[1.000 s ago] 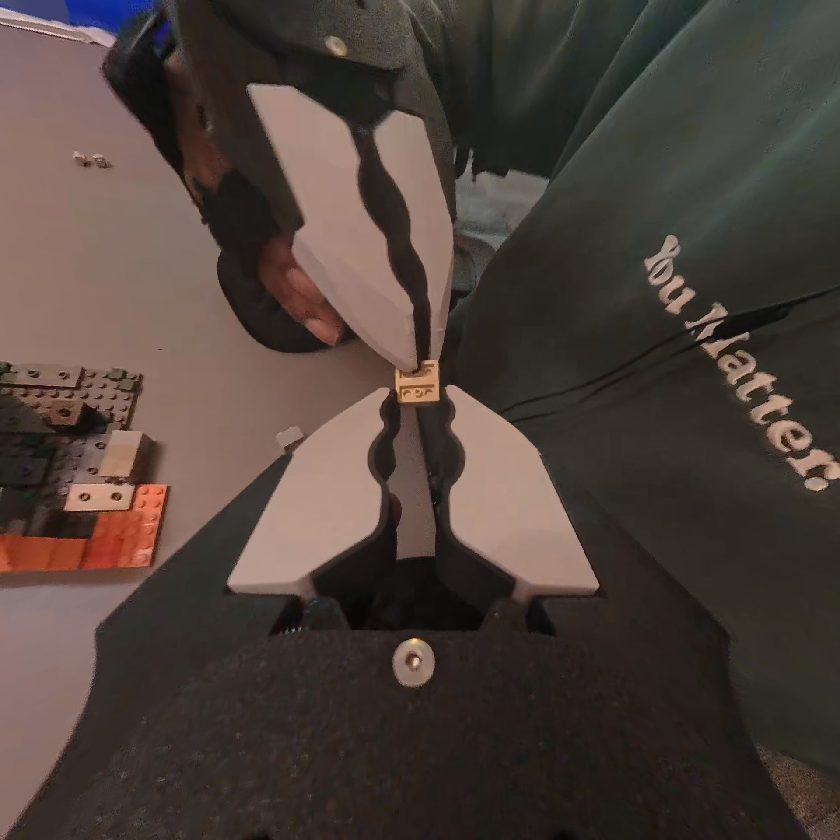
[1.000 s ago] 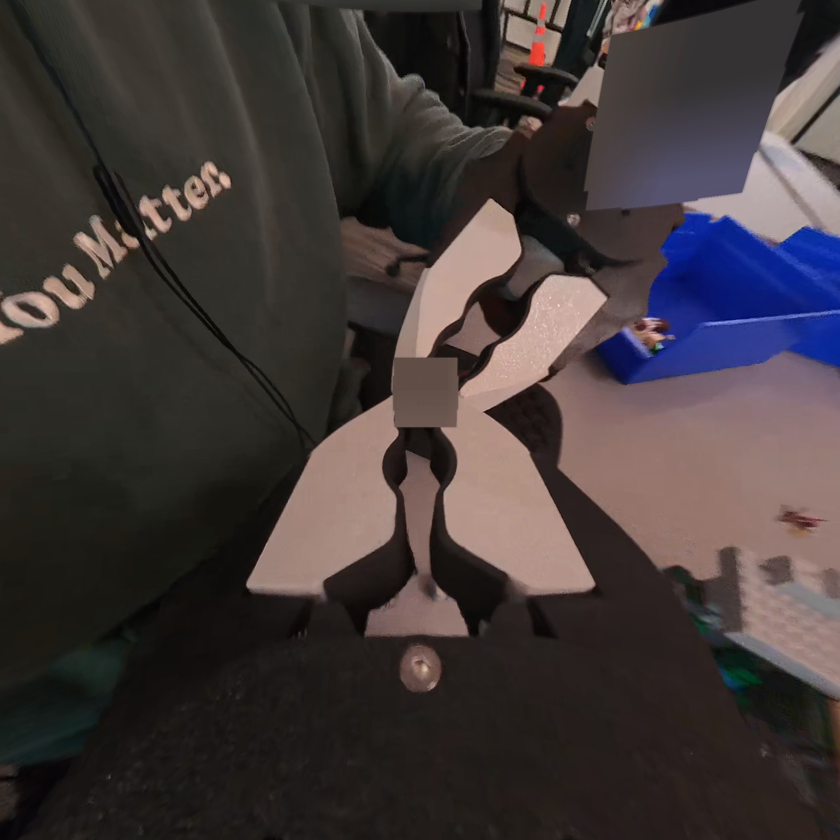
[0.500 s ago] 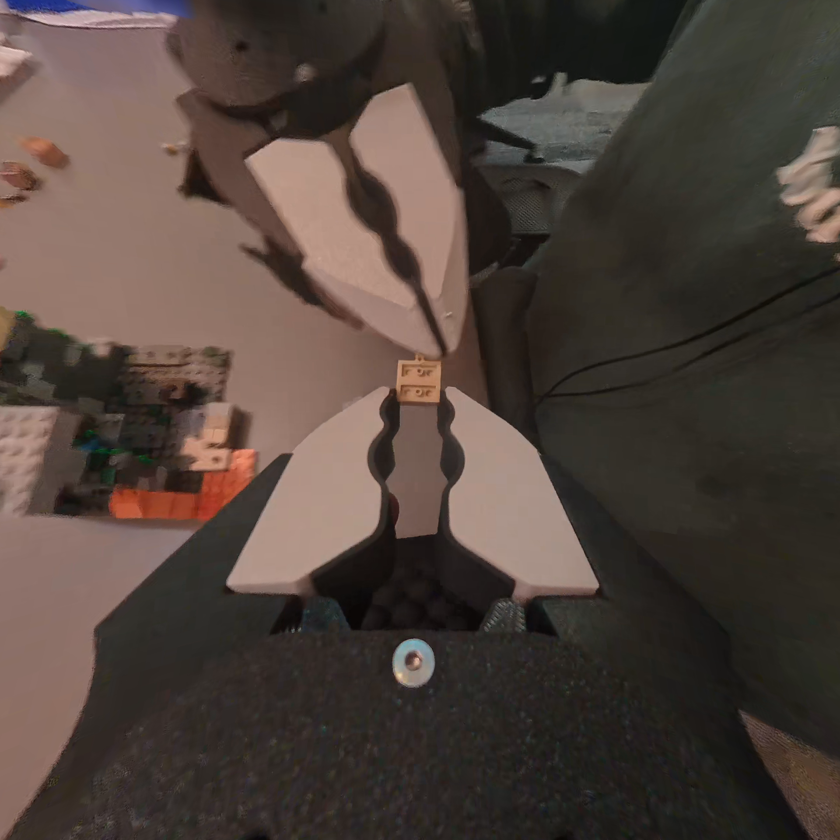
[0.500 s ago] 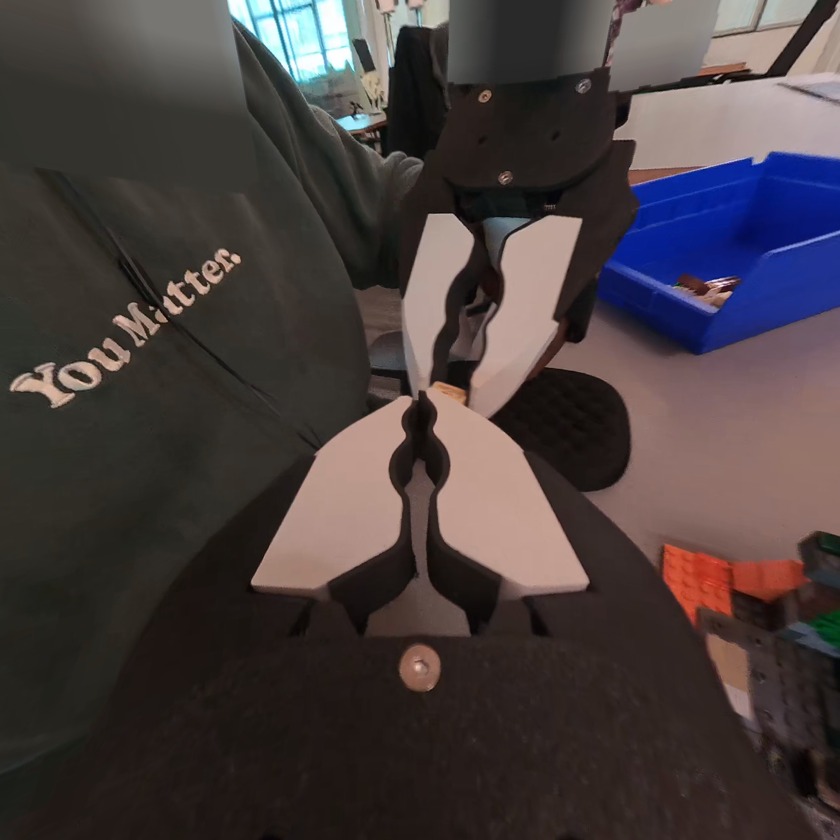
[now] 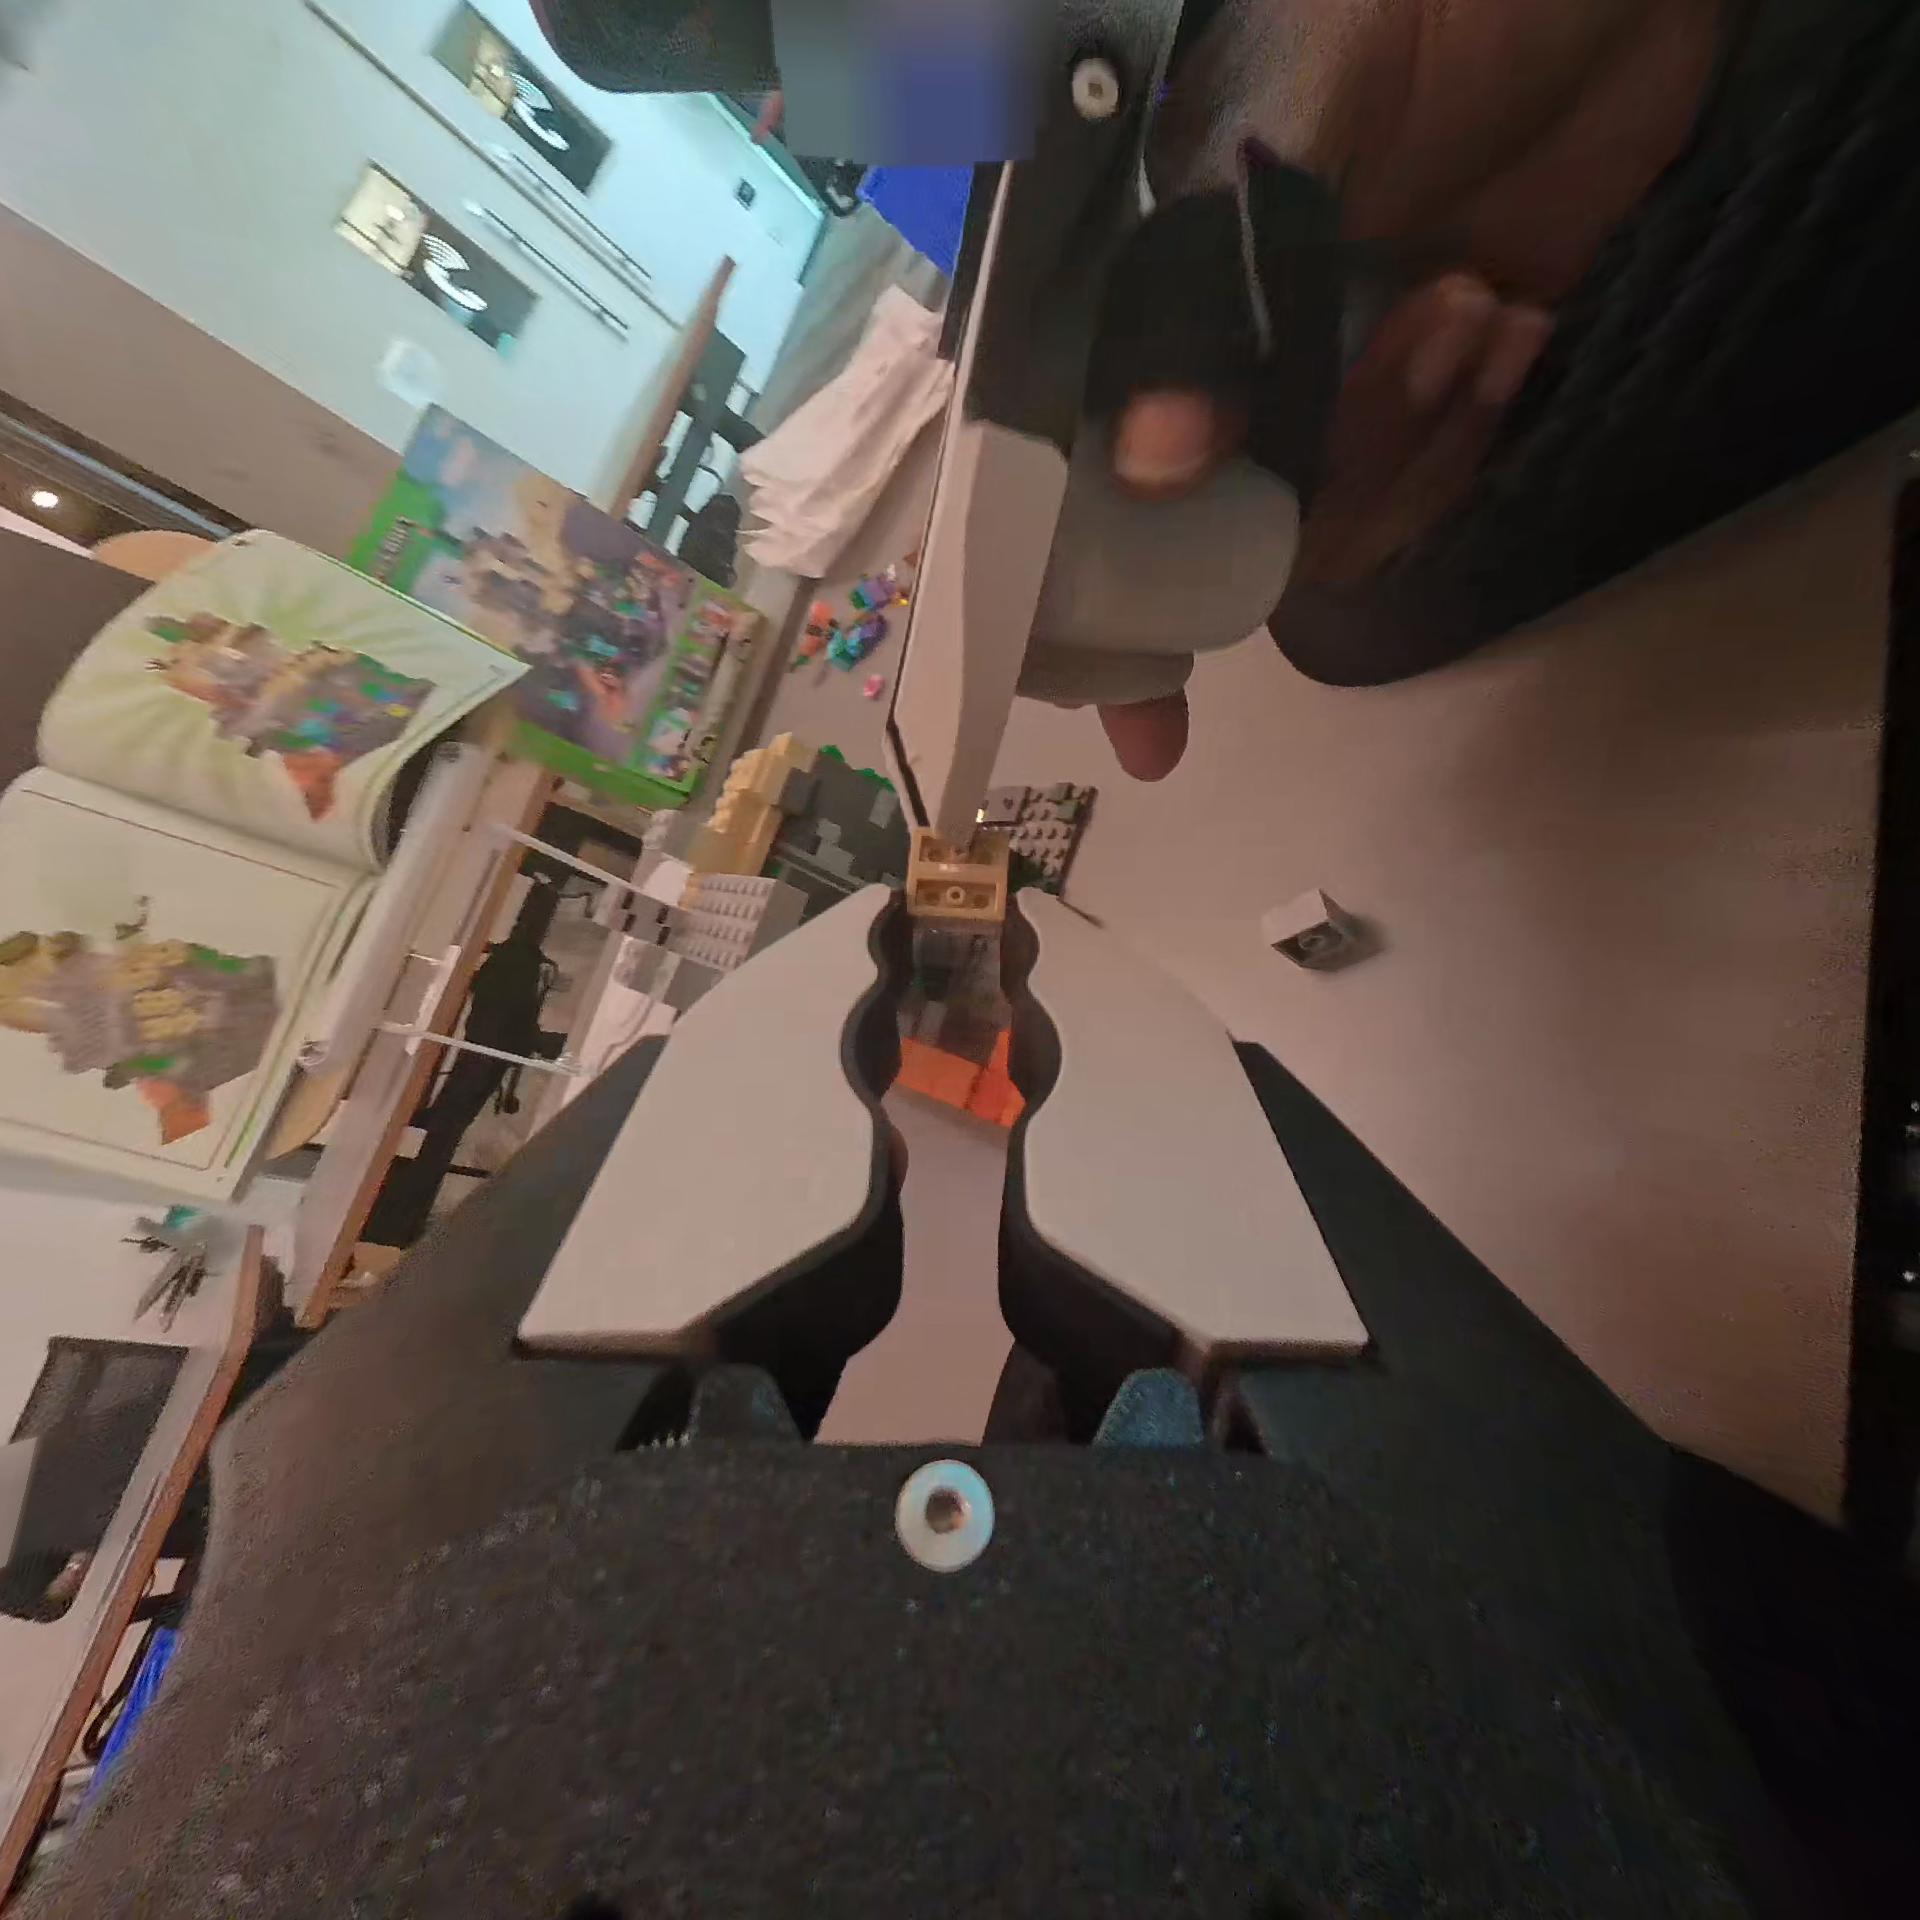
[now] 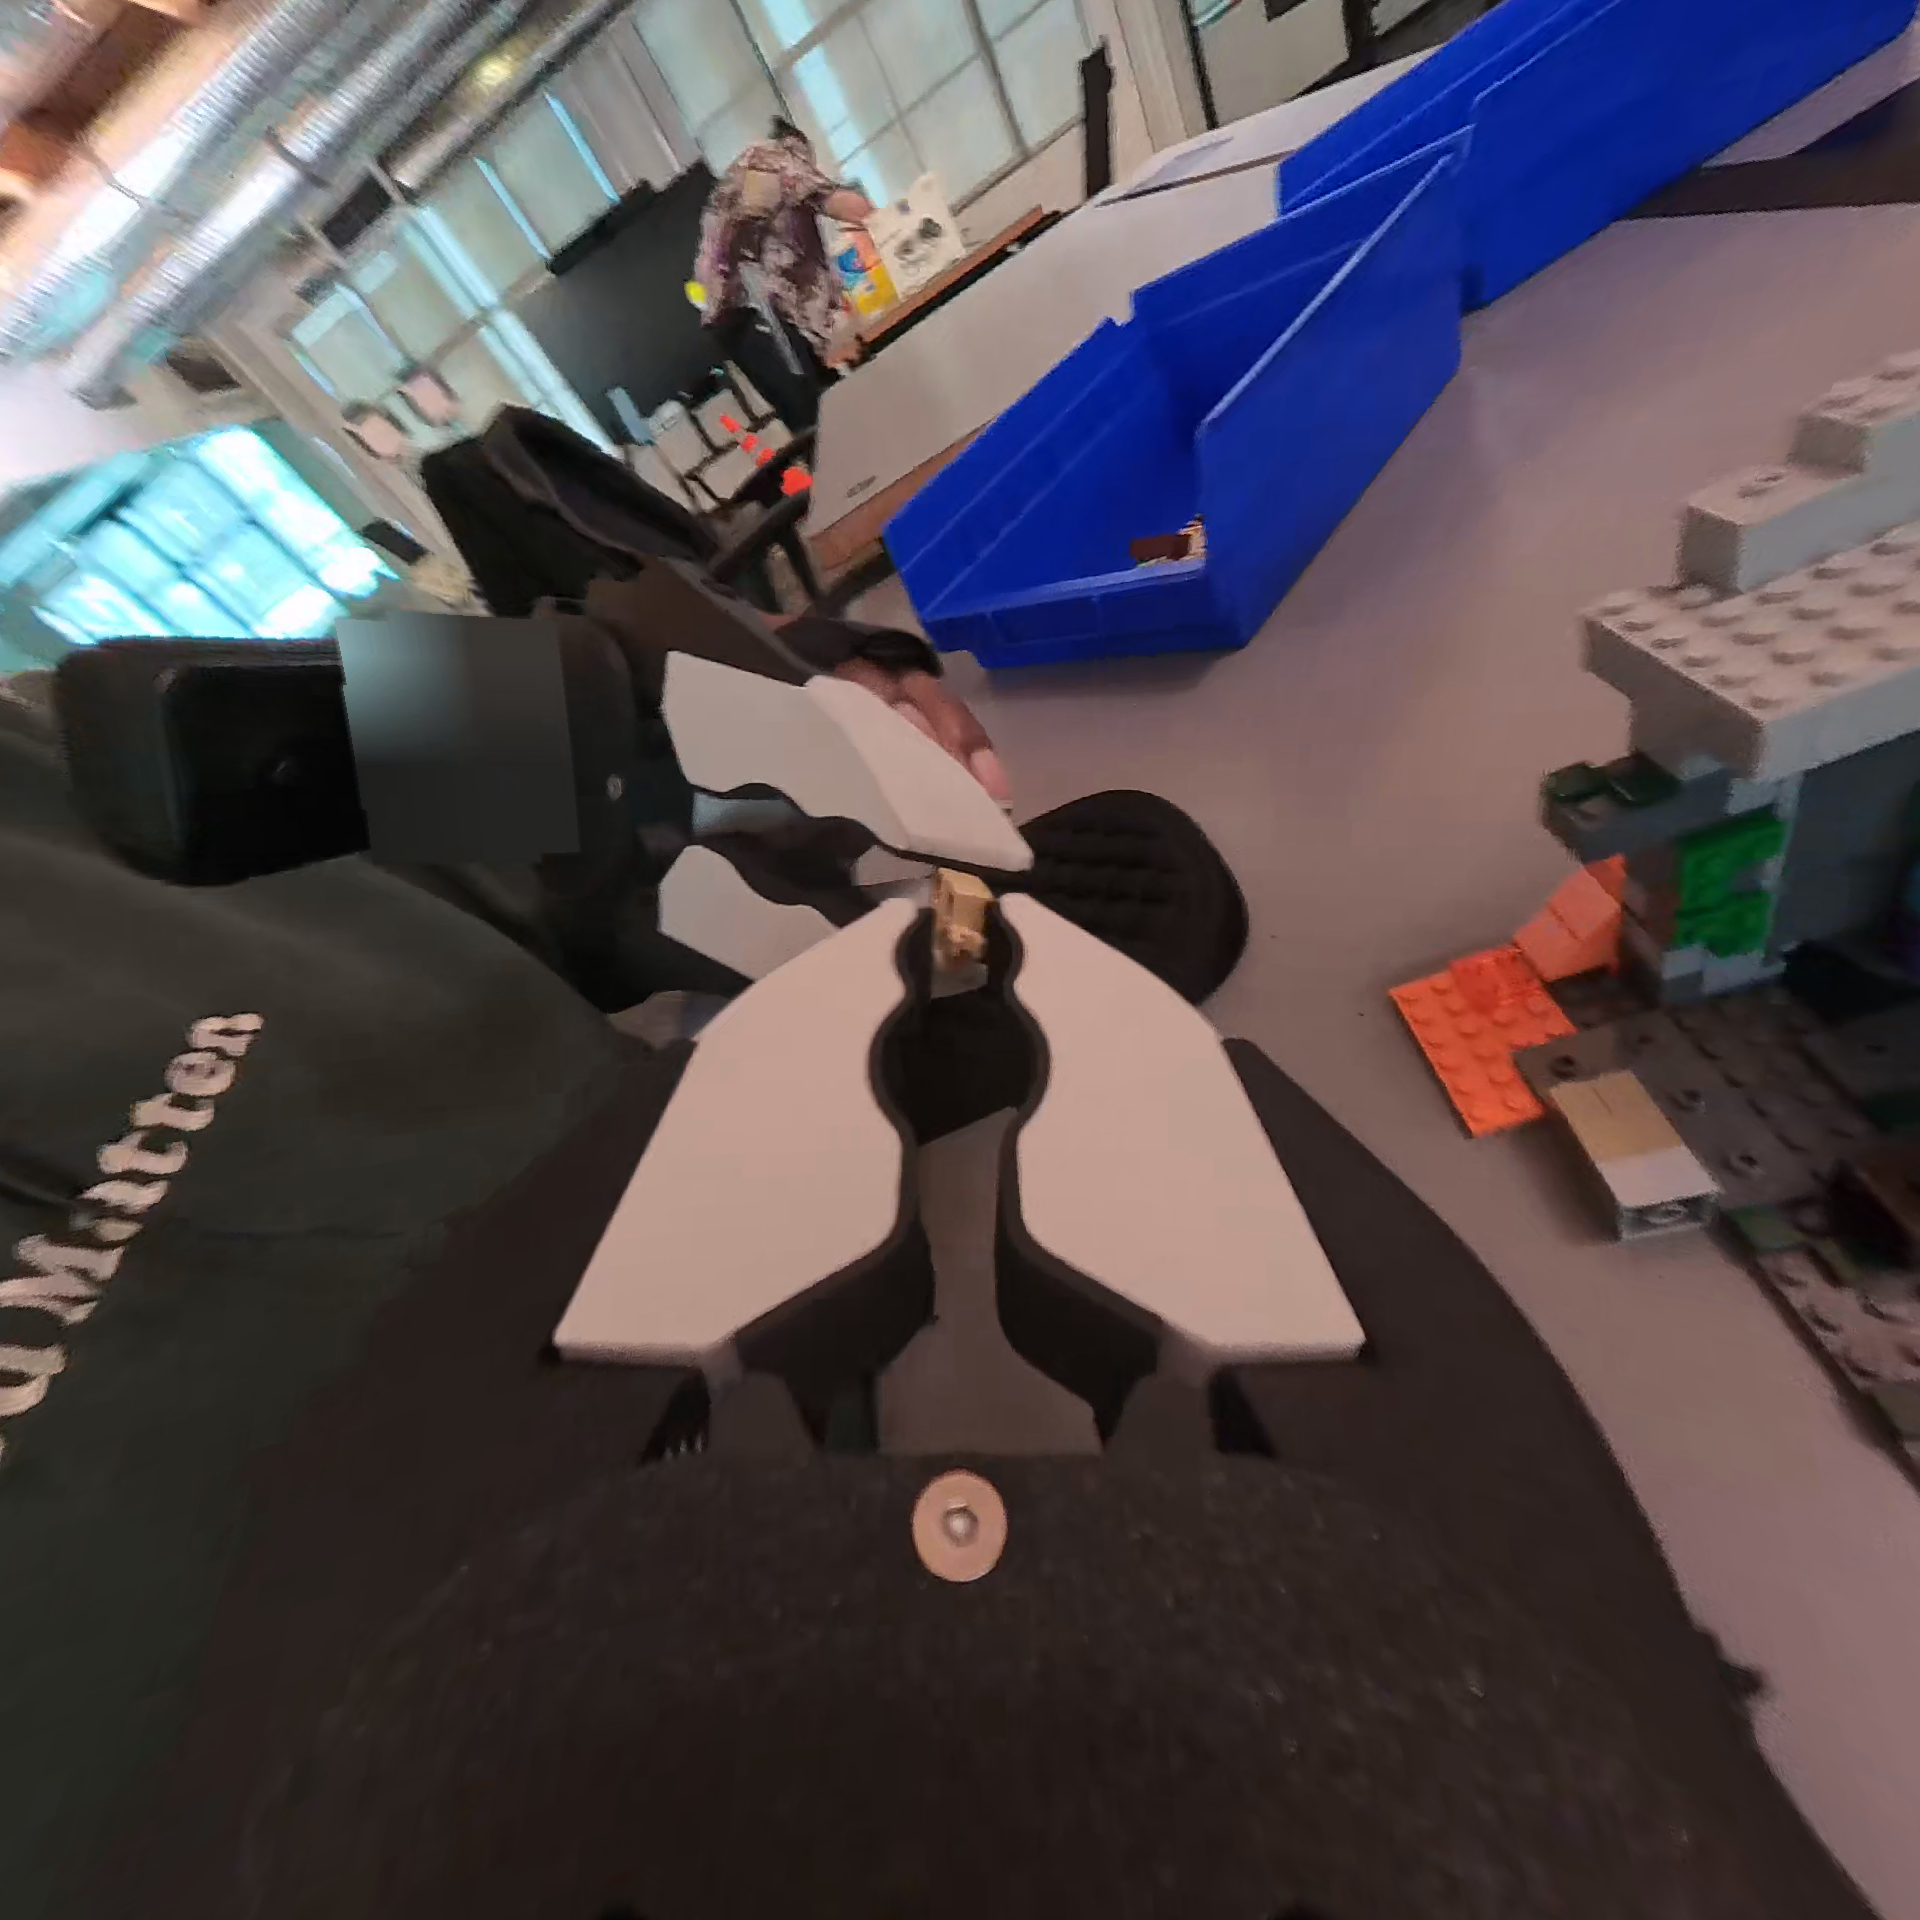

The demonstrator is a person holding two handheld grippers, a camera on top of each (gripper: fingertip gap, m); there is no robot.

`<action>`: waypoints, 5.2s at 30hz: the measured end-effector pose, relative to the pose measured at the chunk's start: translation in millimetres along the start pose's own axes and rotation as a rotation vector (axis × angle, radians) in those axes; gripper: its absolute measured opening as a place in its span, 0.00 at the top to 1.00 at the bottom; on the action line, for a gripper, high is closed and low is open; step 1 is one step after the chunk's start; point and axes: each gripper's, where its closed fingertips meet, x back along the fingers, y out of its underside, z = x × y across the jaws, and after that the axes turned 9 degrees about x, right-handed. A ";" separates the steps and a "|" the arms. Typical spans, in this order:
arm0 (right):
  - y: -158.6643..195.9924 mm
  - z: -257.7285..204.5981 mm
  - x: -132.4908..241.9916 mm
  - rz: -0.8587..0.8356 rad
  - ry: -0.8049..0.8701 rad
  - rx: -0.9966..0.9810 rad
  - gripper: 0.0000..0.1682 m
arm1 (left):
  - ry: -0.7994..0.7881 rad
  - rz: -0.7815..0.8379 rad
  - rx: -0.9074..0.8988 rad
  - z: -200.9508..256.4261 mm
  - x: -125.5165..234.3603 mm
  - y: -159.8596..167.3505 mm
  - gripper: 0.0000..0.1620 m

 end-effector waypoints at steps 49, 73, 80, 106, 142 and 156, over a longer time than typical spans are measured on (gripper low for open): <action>34.9 29.3 -3.7 -0.279 0.291 0.776 0.97 | 0.263 -0.241 0.264 23.3 -22.4 40.2 0.90; 25.7 37.9 4.1 -0.117 0.273 0.084 0.96 | -0.092 -0.209 -0.040 3.6 -31.1 34.0 0.90; 27.9 36.8 1.6 -0.117 0.247 0.074 0.94 | -0.116 -0.221 -0.066 0.6 -29.0 37.2 0.90; 42.7 28.5 -2.9 -0.260 0.330 0.767 1.00 | 0.079 -0.312 0.039 19.9 -33.7 49.1 0.90; 6.3 2.2 7.4 -0.159 0.109 0.537 0.92 | 0.554 0.098 0.889 24.7 -9.9 -7.2 0.90; -9.4 12.5 15.4 -0.124 0.238 0.611 1.00 | 0.715 0.206 1.140 19.6 3.5 -19.3 0.90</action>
